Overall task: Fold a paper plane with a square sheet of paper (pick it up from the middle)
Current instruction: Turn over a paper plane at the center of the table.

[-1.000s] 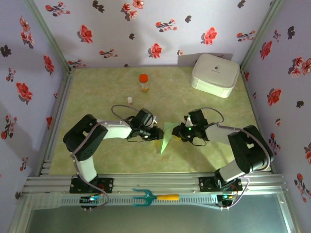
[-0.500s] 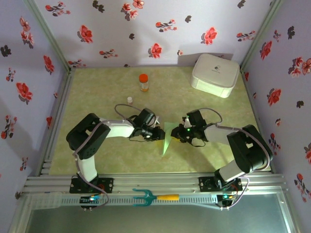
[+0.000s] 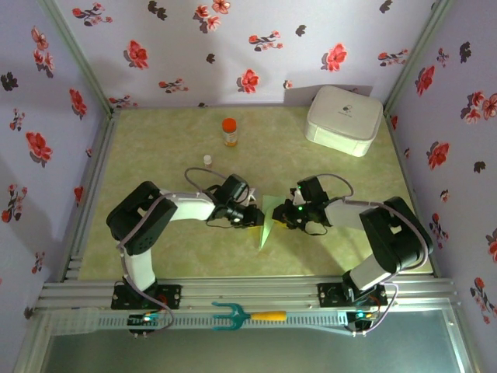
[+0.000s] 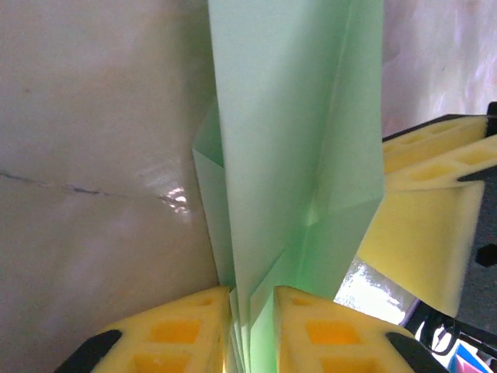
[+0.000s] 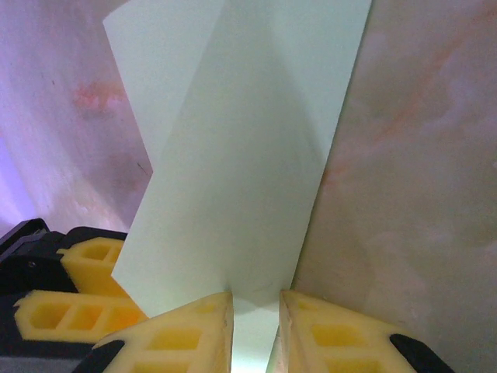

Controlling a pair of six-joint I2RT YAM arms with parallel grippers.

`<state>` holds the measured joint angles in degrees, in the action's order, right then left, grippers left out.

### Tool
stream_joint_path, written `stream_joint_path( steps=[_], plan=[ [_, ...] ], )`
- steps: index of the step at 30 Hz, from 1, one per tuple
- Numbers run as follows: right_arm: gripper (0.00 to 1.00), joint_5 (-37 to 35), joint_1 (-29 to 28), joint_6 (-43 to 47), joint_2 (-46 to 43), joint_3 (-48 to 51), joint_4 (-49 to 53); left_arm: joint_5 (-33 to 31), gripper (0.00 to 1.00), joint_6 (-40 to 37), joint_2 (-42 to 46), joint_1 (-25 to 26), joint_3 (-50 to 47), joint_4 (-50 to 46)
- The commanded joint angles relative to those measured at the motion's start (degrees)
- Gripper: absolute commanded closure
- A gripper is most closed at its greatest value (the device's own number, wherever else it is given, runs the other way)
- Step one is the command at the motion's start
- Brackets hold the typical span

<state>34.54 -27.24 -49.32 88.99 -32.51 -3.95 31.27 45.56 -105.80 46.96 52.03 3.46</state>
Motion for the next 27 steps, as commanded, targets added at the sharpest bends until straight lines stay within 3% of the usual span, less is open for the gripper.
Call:
stream_joint_path(
  steps=[1, 19, 27],
  plan=[
    [0.77, 1.64, -0.57, -0.9, 1.03, 0.91, -2.69, 2.87, 0.79, 0.06, -1.02, 0.49, 0.08, 0.39],
    [0.77, 2.15, -0.62, -1.84, 1.3, 1.49, -4.83, 3.98, 0.84, 2.18, -3.16, 0.74, -0.28, 4.65],
    [0.76, 0.32, -0.62, -1.44, -0.72, 1.4, -3.64, 3.42, 0.97, 1.98, -1.47, 1.12, 0.18, 4.93]
  ],
)
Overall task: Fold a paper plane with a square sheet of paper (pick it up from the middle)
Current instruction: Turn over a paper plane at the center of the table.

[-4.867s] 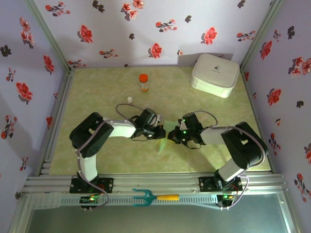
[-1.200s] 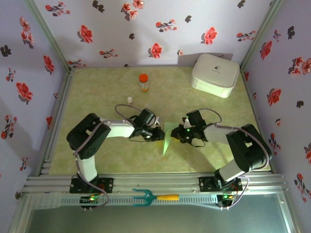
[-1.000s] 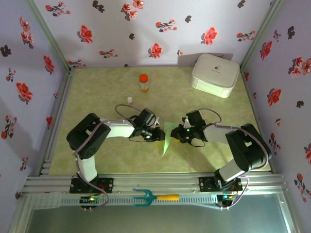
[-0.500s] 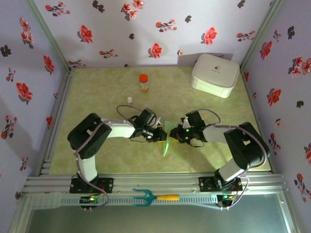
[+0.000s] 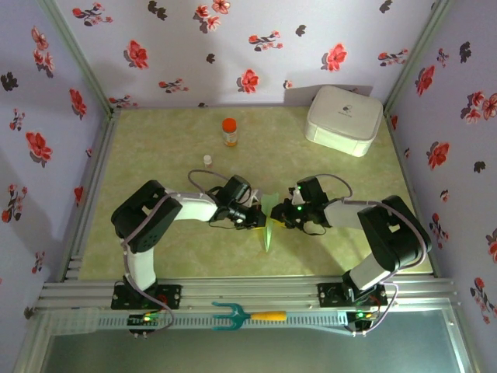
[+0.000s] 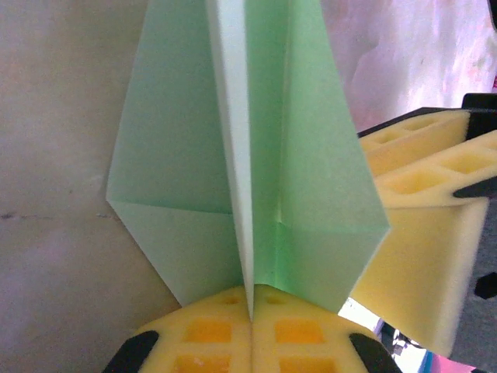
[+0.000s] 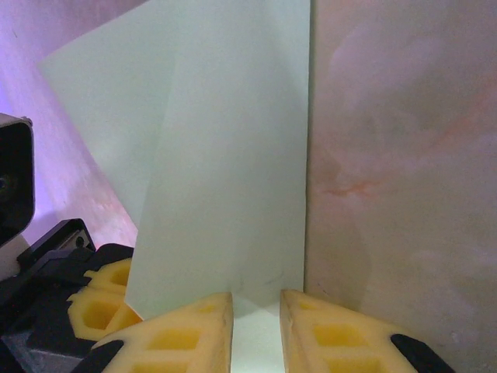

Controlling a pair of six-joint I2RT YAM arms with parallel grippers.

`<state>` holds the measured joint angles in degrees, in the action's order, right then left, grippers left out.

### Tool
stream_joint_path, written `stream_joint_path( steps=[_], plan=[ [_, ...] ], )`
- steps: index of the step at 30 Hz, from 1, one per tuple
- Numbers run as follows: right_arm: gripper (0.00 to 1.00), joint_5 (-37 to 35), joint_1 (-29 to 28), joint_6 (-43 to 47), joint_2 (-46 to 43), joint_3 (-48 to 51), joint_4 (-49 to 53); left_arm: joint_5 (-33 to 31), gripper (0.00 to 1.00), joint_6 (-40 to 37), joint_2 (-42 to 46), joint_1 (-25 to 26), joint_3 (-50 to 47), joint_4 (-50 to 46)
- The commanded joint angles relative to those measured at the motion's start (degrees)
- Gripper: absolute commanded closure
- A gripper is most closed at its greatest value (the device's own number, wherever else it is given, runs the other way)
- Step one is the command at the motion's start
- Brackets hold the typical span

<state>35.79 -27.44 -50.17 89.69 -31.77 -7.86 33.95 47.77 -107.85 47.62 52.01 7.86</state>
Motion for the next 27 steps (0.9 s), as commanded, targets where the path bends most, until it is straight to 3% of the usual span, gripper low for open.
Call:
stream_joint_path(
  steps=[1, 3, 11, 13, 18, 27],
  plan=[
    [0.76, -2.19, -0.42, -0.25, -2.49, 0.75, 1.24, -0.12, 0.97, -0.58, 1.47, 0.46, 0.28, -0.16],
    [0.75, -5.03, -0.33, 1.13, -4.79, 0.25, 4.54, -3.15, 0.98, -1.87, 3.36, 0.46, 0.52, -3.2],
    [0.73, -13.95, -0.07, 3.85, -12.29, -0.73, 12.93, -31.64, 1.0, -9.31, 11.59, 1.05, 9.76, -34.99],
    [0.73, -14.36, -0.07, 3.9, -12.3, -1.14, 13.45, -35.62, 1.0, -10.86, 11.05, 1.08, 13.37, -42.31],
    [0.72, -13.62, -0.16, 3.18, -12.13, -1.7, 12.78, -39.37, 1.0, -13.73, 6.73, 1.51, 19.87, -53.83],
    [0.72, -12.69, -0.24, 2.8, -11.1, -2.11, 12.25, -36.37, 1.0, -12.53, 2.49, 2.61, 20.75, -53.01]
  ],
)
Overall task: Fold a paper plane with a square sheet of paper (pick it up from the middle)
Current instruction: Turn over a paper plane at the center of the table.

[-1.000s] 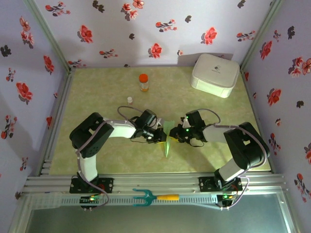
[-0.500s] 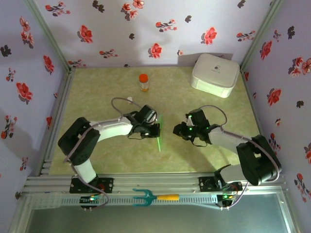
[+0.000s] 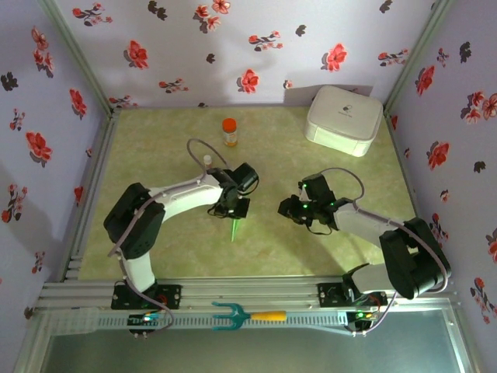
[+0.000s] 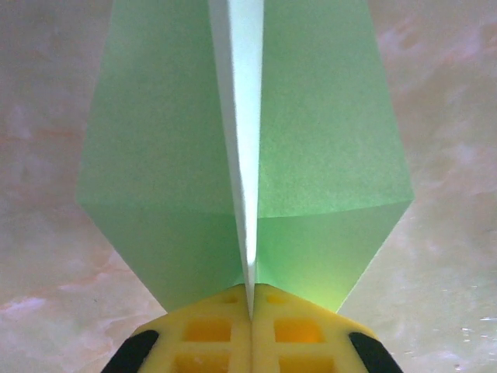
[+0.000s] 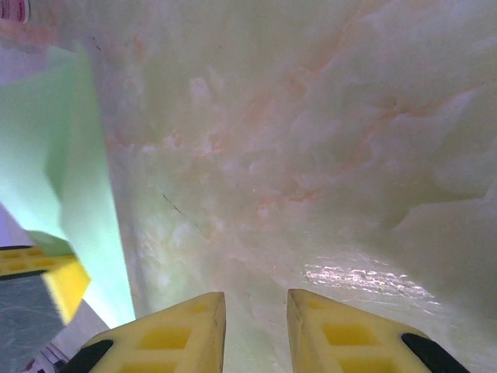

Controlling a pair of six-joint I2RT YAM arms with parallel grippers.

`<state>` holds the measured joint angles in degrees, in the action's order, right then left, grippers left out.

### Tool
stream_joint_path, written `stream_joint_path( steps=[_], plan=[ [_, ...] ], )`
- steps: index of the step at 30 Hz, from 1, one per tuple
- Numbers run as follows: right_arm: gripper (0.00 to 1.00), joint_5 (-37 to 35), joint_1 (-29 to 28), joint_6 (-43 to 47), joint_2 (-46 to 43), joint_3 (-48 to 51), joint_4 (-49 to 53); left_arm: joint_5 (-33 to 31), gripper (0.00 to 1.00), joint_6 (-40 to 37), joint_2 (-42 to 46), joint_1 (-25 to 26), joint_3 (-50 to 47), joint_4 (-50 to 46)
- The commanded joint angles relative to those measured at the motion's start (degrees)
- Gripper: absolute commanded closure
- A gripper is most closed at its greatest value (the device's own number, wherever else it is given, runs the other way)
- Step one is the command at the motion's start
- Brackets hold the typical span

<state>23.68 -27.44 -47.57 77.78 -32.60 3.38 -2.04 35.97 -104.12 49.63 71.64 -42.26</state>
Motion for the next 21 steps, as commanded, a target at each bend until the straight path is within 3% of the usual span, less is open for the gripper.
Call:
stream_joint_path(
  steps=[1, 21],
  plan=[
    [0.72, -0.48, -0.29, 0.12, 0.95, -1.24, 0.87, -0.37, 1.0, -0.57, -1.59, 0.76, 1.29, -2.89],
    [0.72, 1.2, -0.77, -0.85, 3.74, -0.89, -1.5, 2.04, 0.93, 0.16, -3.29, 1.17, 0.92, -0.64]
  ],
)
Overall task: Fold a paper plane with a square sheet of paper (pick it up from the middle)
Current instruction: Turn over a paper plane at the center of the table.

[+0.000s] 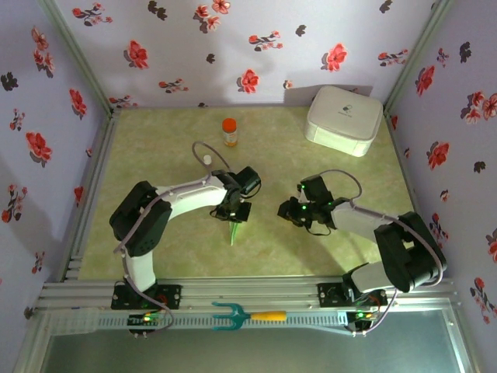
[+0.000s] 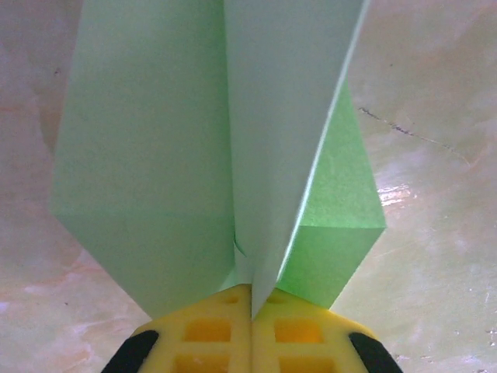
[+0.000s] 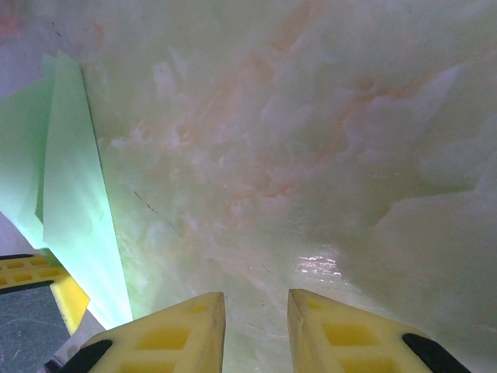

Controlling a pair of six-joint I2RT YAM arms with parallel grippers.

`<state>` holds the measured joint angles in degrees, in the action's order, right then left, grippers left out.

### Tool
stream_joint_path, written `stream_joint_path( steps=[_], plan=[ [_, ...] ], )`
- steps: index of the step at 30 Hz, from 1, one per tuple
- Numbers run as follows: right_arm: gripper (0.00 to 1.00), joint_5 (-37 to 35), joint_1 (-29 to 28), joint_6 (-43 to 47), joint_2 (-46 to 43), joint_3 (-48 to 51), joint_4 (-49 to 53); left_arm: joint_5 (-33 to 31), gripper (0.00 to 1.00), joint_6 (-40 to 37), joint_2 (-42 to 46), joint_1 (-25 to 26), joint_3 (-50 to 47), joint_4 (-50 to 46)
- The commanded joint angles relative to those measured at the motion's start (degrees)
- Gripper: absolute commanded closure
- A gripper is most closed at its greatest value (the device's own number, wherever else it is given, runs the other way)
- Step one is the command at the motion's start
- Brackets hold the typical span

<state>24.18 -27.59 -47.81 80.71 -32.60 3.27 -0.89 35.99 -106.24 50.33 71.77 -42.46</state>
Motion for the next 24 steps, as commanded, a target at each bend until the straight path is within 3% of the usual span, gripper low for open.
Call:
stream_joint_path(
  steps=[1, 9, 24],
  plan=[
    [0.72, 0.75, -0.71, -0.66, 0.97, -0.89, -1.49, 0.89, 0.92, 0.07, -1.17, 0.48, 0.82, -0.36],
    [0.71, 0.97, -1.05, -0.75, 1.62, -0.97, -1.82, 0.58, 0.85, 0.43, -1.06, 0.48, 0.7, -0.35],
    [0.71, 1.13, -1.48, -1.06, 2.44, -1.06, -2.56, 0.31, 0.82, 1.25, -2.7, 0.45, 0.14, 1.54]
  ],
)
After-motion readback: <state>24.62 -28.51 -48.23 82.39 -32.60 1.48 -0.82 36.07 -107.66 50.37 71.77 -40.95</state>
